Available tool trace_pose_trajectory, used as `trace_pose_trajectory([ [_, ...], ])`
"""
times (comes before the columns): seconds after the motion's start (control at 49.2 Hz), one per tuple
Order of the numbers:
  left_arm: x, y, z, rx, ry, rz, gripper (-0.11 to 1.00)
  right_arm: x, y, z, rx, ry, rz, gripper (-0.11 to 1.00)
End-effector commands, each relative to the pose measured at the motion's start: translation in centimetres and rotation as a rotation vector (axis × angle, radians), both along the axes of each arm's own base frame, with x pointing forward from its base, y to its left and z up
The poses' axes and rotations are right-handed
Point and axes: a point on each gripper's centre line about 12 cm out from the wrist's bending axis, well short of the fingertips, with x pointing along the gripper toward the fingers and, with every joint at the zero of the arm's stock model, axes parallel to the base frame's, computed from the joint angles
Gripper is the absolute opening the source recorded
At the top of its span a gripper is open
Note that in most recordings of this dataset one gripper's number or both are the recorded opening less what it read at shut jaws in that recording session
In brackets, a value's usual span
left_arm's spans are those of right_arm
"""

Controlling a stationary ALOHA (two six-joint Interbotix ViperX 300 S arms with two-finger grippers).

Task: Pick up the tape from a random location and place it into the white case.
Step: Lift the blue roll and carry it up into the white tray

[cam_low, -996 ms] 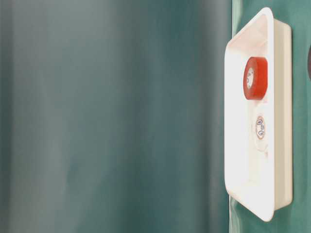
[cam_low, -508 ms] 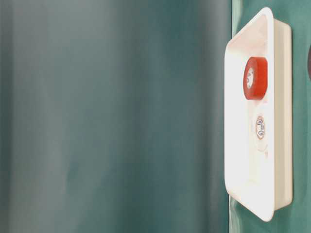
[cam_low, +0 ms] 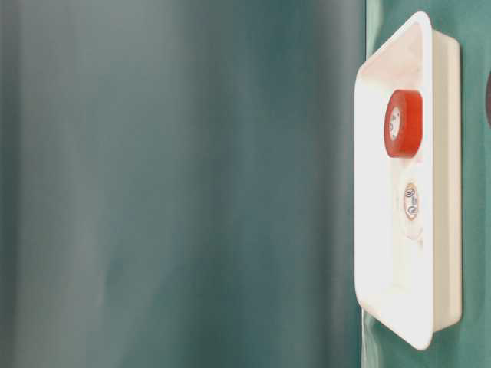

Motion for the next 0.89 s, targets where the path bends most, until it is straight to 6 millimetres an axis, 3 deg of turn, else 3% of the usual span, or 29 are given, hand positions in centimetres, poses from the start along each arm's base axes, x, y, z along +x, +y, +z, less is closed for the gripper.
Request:
trace_pose_trajectory([
  [0.0,0.1,0.6,1.4,-0.003,-0.049,0.020,0.23,0.4,0.0,1.0,-0.003,-0.027,0.001,0.88],
  [0.406,0.0,7.2,1.0,0.011,-0.040,0.224,0.23,0.4,-0.1,0.9,-0.005,-0.014,-0.002,0.88],
  [0.65,-1.2,11.5,1.0,0.015,-0.027,0.366,0.23,0.3,-0.1,0.9,-0.006,-0.007,-0.004,0.88],
  [0.874,-2.4,14.0,0.8,0.013,0.006,0.452,0.23,0.3,-0.1,0.9,-0.006,-0.005,-0.005,0.88],
])
